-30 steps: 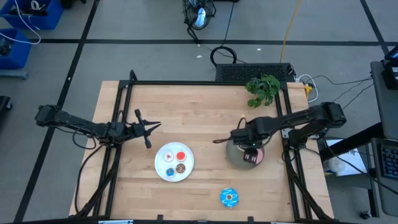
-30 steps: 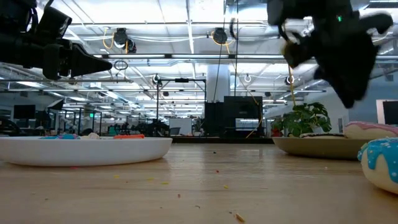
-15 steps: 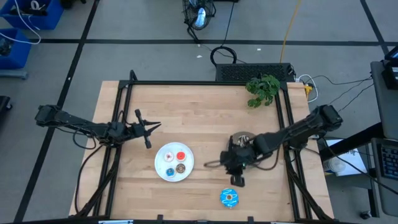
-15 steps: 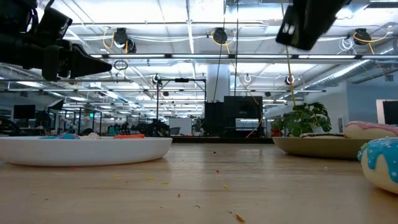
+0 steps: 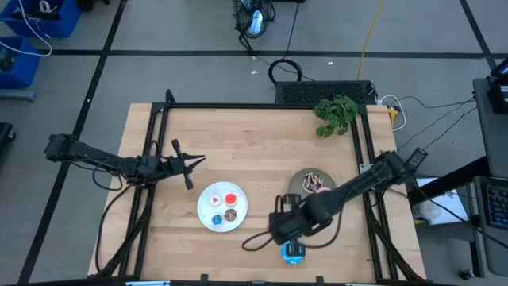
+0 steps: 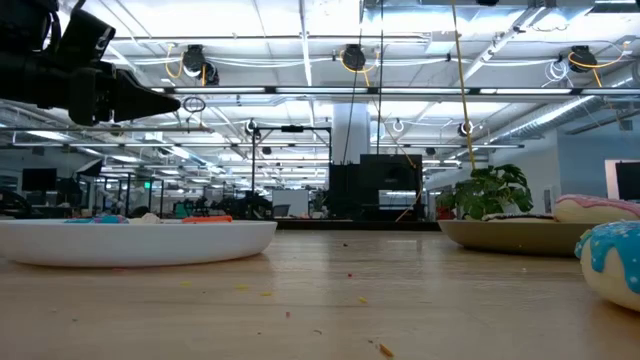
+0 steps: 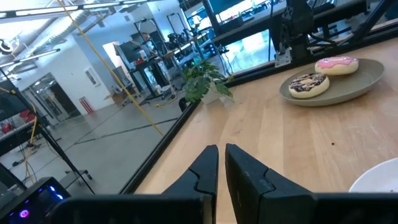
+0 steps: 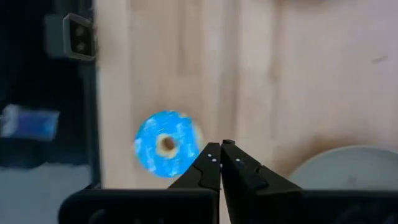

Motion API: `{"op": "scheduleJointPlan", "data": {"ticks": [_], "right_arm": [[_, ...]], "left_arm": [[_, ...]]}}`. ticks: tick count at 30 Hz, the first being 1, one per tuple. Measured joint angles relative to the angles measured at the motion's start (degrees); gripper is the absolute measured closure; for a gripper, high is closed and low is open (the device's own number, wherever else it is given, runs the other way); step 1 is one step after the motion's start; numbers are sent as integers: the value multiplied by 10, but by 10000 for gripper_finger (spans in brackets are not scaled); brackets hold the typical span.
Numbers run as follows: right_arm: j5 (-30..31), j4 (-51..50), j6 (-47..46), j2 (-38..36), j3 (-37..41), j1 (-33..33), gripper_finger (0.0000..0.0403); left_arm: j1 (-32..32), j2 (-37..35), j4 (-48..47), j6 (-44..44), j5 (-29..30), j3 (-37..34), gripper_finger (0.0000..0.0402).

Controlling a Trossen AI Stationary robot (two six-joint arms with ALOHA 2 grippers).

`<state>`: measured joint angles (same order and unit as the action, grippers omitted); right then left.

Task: Pick & Place donuts
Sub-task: Put the large light blue donut on the dark gray plate

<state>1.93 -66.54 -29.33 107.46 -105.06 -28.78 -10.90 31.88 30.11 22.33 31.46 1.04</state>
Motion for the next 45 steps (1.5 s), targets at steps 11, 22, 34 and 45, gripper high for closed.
{"op": "scheduleJointPlan", "data": {"ticks": [11,22,34,45], "right_arm": [[-49,-14,25,98,-49,-8,383],[-64,-4,36,147,-49,-33,189],[-66,45,49,150,49,-40,124],[-67,115,62,148,122,-39,148]], "left_arm": [[0,0,-1,-1,0,0,364],[0,0,-5,-1,0,0,364],[0,0,-5,-1,0,0,364],[0,0,-6,-1,0,0,364]]}}
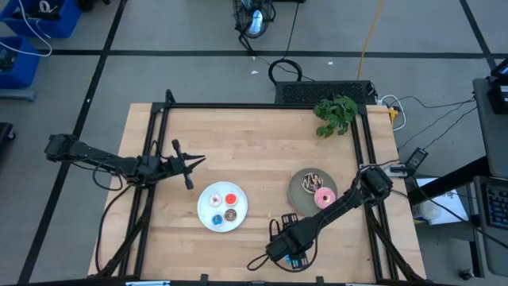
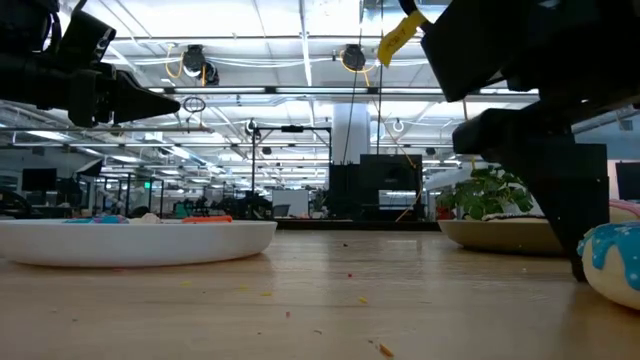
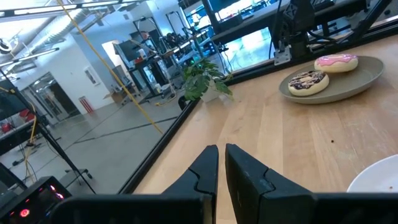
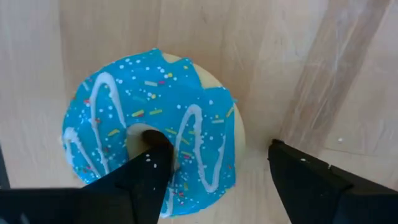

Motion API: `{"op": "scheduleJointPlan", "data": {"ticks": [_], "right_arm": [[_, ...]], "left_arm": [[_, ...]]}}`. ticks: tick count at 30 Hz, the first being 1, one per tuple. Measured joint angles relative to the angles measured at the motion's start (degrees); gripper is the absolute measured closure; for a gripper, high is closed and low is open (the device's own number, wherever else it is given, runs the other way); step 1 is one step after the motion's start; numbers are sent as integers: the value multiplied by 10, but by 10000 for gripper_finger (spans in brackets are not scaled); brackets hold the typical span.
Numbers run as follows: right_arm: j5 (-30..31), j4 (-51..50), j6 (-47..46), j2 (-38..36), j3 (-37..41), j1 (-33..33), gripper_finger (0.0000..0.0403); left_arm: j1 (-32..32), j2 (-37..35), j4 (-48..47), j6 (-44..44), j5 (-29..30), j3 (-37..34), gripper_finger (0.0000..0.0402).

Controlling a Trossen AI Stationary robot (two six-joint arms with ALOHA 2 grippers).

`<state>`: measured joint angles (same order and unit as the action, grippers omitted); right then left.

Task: Pick & Place donuts
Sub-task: Put the large light blue donut on the dark gray plate

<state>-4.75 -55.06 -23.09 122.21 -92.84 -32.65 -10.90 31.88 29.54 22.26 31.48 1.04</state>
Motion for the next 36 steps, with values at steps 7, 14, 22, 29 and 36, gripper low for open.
{"op": "scheduleJointPlan", "data": {"ticks": [7,14,22,29,36], "right_arm": [[-1,49,0,-3,31,3,168],[6,43,-3,-10,34,8,257],[8,33,-12,-43,37,29,391],[4,9,-19,-109,37,48,376],[36,-39,-19,-227,36,86,394]], "left_arm": [[0,0,0,0,0,0,364],[0,0,0,0,0,0,364],[0,0,0,0,0,0,364],[0,0,-3,0,0,0,364],[0,0,-2,0,0,0,364]]}}
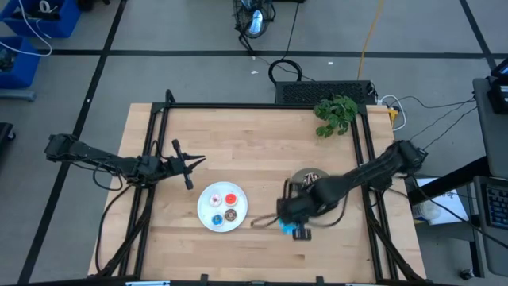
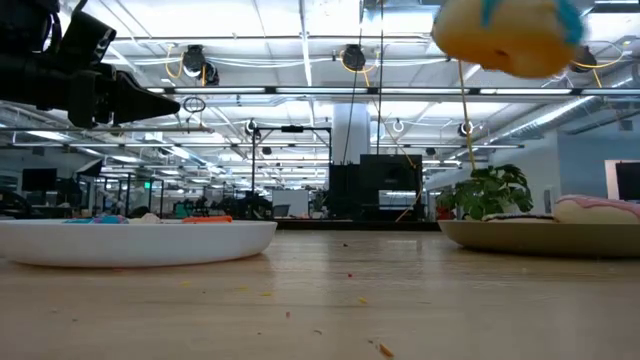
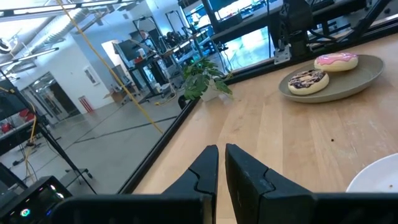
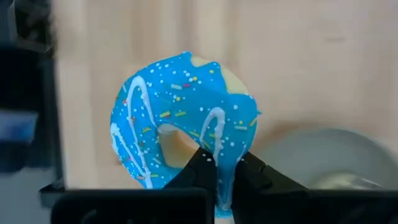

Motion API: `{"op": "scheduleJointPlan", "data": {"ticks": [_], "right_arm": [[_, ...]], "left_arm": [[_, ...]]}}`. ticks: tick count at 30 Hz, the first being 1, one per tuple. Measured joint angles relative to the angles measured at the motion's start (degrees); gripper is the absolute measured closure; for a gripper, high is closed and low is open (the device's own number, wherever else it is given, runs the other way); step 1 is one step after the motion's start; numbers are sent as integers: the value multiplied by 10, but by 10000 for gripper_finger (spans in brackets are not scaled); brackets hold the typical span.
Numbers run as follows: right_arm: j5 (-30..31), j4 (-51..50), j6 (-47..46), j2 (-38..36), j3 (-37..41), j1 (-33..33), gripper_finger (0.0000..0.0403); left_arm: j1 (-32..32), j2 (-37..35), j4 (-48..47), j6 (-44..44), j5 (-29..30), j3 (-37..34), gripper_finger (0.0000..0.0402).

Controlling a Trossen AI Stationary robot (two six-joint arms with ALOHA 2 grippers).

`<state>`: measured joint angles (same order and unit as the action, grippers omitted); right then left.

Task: Pick & Place donuts
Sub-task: Put the large light blue donut on the dark gray plate

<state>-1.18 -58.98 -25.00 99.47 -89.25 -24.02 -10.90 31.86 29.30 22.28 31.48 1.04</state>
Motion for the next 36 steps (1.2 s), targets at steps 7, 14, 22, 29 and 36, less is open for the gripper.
{"op": "scheduleJointPlan", "data": {"ticks": [7,14,22,29,36], "right_arm": [[85,-102,-24,-80,0,53,390],[67,-139,-20,-82,48,99,393],[12,-44,7,-81,191,140,393],[-6,29,23,-81,245,157,392],[-18,68,22,-81,246,157,392]], "left_arm": [[0,0,0,0,0,0,364],[0,0,-2,0,0,0,364],[0,0,-3,3,0,0,364],[0,0,-3,5,0,0,364],[0,0,-3,5,0,0,364]]}}
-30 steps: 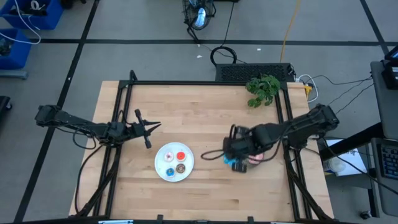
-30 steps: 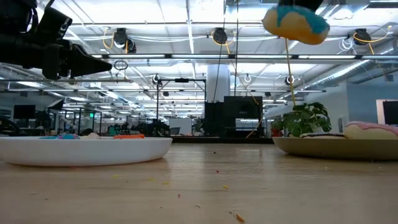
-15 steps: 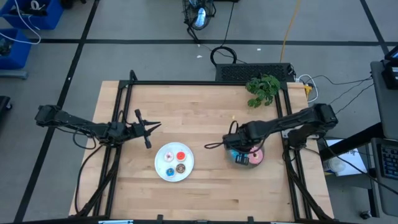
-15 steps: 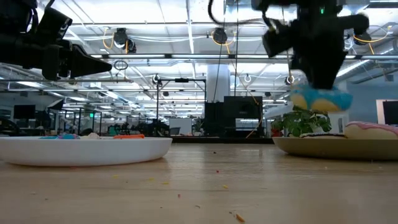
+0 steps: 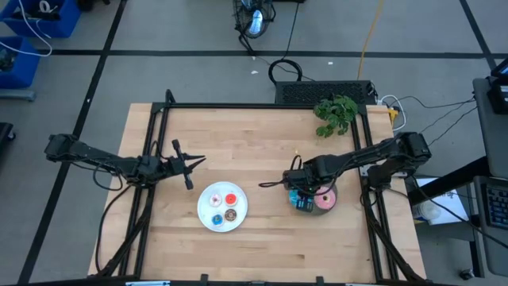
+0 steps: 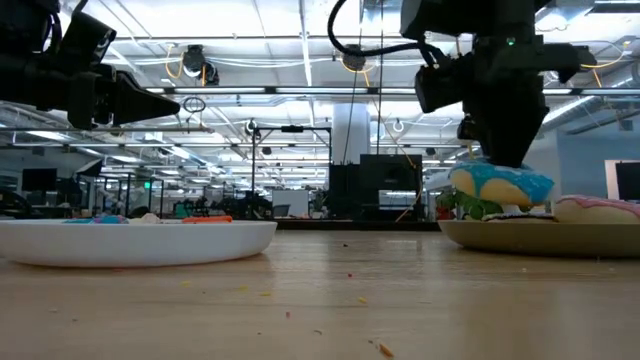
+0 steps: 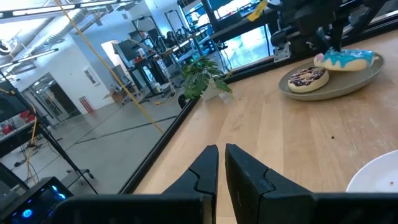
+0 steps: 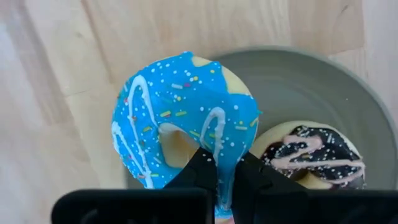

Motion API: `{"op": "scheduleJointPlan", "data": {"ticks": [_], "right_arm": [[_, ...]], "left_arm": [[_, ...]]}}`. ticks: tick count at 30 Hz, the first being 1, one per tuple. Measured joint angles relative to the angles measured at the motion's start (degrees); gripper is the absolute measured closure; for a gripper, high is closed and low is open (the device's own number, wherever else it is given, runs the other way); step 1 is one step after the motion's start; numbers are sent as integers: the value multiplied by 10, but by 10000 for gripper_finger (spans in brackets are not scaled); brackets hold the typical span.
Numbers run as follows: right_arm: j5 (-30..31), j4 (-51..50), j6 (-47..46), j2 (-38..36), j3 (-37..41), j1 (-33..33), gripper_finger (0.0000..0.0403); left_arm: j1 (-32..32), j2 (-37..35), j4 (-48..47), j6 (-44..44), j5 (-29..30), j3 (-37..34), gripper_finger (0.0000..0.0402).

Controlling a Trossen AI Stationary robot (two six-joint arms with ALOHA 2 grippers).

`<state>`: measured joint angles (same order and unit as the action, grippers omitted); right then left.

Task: Pick & Place donuts
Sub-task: Put the large light blue donut on the dark gray plate

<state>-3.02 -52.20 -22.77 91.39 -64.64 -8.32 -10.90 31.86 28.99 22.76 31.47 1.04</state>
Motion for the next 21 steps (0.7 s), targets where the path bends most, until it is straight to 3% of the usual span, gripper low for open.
{"op": "scheduleJointPlan", "data": {"ticks": [21], "right_arm": [[-3,27,-1,6,53,0,378]], "left_arm": [[0,0,0,0,0,0,364]]}}
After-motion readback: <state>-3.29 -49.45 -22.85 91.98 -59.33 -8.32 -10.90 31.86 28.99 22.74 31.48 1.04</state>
